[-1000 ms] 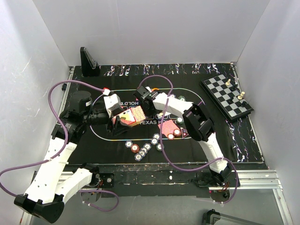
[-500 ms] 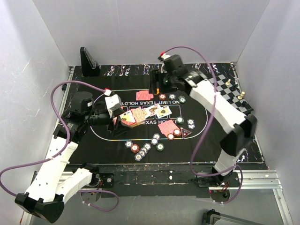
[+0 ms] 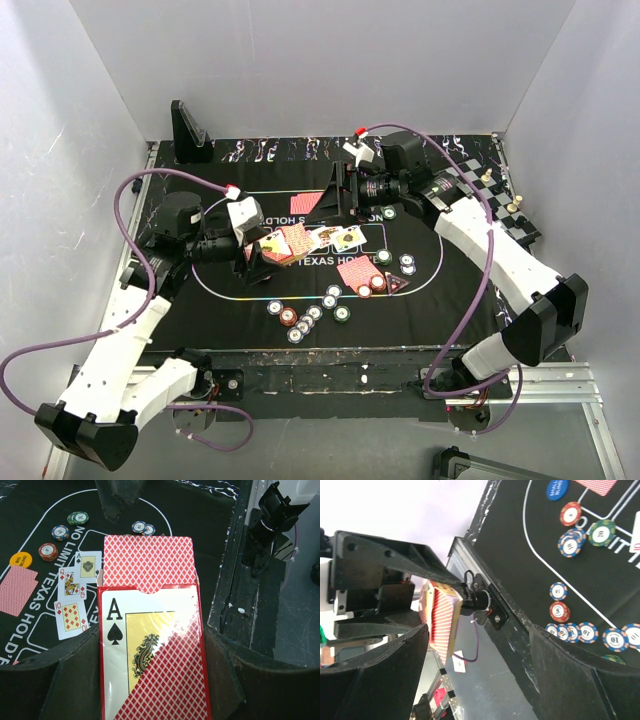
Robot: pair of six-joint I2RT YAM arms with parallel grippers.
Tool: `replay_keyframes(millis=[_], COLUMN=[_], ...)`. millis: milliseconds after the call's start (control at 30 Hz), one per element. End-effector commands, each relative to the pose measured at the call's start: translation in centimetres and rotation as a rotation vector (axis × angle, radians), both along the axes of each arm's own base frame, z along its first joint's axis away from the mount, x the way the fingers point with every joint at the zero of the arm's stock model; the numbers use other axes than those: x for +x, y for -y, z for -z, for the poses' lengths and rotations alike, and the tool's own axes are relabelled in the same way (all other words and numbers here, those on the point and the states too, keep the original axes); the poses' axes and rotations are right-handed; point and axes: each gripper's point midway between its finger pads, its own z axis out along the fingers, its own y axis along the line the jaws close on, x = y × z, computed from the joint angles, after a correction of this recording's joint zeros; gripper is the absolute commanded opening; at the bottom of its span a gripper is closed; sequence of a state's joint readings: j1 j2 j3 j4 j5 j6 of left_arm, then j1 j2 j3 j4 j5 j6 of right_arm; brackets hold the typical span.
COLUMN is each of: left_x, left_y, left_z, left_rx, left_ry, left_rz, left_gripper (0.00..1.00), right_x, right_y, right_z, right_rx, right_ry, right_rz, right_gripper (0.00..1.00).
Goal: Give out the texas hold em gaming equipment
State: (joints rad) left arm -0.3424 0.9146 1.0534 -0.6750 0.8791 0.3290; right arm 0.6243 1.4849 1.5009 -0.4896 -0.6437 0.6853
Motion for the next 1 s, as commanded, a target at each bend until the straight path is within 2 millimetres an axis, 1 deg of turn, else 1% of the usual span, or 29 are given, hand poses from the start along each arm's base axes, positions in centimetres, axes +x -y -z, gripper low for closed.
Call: replay_keyframes(millis=[0, 167, 233, 300, 400, 533, 767, 967], left_x=[0.6, 1.1, 1.5, 1.9, 2.3, 2.3, 2.0, 1.8], left_y=[0.2, 0.4, 0.5, 0.6, 0.8, 0.9, 1.0, 1.0], left_z=[-1.3, -1.5, -1.5, -1.9, -2.5, -2.8, -2.7, -2.8], left_rx=[-0.025, -0.027, -0.028, -0.032, -0.038, -0.043, -0.055, -0.060], left_ry=[0.049, 0.044, 0.046, 0.052, 0.059, 0.064, 0.052, 0.053], left_rz=[0.004, -0.002, -0.007, -0.006, -0.003, -0.002, 0.008, 0.011], left_gripper=[0.00, 0.00, 0.00, 0.00, 0.00, 0.00, 0.00, 0.00], right_x=[-1.7, -2.7, -2.8, -2.7, -2.7, -2.5, -2.4, -2.0], right_y=[-1.2, -2.4, -3.0, -3.4, -4.0, -4.2, -4.1, -3.2], right_z=[-2.7, -2.0, -1.4, -0.4, 0.4, 1.2, 1.7, 1.6], right_rx=[0.126, 0.126, 0.117, 0.100, 0.092, 0.090, 0.134, 0.174], right_ry=[-0.001, -0.024, -0.045, -0.075, -0.101, -0.128, -0.168, -0.197], right_rz=[-0.101, -0.138, -0.147, -0.144, -0.138, -0.129, -0.116, -0.101], right_gripper=[0.88, 0.89, 0.89, 0.90, 0.90, 0.91, 0.91, 0.77])
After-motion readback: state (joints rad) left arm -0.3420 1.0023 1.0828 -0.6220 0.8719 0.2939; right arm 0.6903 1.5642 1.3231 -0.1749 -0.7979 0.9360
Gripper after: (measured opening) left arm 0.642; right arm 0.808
